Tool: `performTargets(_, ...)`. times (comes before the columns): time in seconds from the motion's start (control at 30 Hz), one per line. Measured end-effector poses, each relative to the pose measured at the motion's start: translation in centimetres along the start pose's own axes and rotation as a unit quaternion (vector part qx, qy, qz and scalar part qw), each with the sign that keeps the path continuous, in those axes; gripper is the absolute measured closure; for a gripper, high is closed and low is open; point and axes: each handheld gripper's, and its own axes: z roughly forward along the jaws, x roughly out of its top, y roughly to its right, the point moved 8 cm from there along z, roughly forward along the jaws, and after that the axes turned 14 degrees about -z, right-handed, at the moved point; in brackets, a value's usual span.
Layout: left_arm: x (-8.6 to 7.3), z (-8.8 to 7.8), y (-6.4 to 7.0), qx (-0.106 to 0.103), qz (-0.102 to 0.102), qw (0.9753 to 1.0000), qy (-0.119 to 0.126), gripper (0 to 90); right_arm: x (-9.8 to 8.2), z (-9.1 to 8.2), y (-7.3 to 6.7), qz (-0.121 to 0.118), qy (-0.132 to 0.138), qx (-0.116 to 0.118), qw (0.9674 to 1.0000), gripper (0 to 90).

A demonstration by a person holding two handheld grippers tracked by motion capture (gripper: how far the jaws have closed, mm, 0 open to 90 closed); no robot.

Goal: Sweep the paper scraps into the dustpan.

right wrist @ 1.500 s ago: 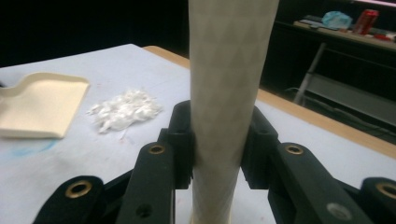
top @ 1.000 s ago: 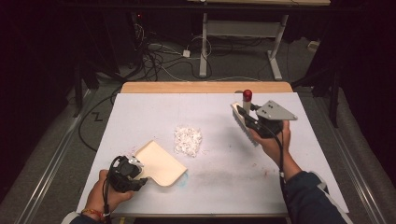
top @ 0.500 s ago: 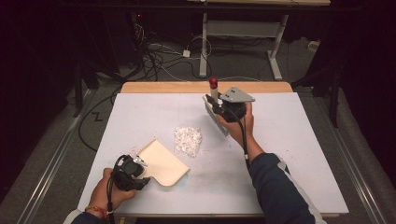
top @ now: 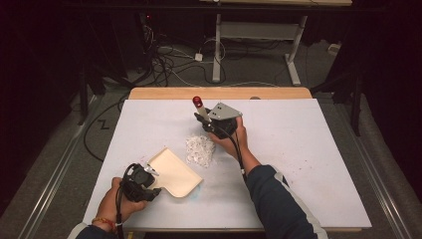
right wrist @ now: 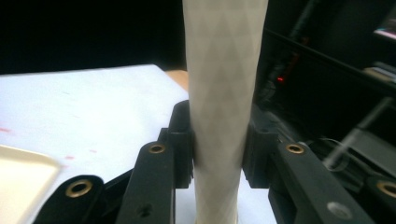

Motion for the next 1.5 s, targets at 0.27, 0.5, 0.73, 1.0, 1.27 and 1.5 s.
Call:
performTargets(0.27, 0.7, 0.1, 0.0, -0.011, -0.005, 0.9999, 0.008, 62.9, 1.3, -0.6, -2.4, -0.003, 0.031, 0.065, 0.9974, 69.9)
performTargets(0.5, 1.4, 0.3, -0.2, -0.015, -0.006, 0.9998, 0.007, 62.9, 2.1, -1.4, -4.5, -0.013, 0.048, 0.116, 0.992, 69.7)
performTargets(0.73, 2.2, 0.7, -0.2, -0.017, -0.009, 0.9998, 0.005, 63.0, 3.2, -2.2, -6.3, -0.01, 0.066, 0.146, 0.987, 69.8)
performTargets(1.0, 2.9, 1.2, 0.3, -0.008, 0.008, 0.9999, -0.002, 62.8, 4.4, -2.8, -8.8, -0.025, 0.07, 0.176, 0.9817, 69.8)
performTargets(1.27, 2.8, 1.4, 0.6, -0.01, 0.011, 0.9999, -0.002, 62.9, 5.9, -3.4, -8.9, -0.018, 0.084, 0.178, 0.9802, 70.2)
performTargets(1.5, 2.4, 1.3, 0.5, -0.023, 0.025, 0.9994, -0.006, 62.9, 6.4, -4.8, -6.9, 0.012, 0.087, 0.134, 0.987, 70.1)
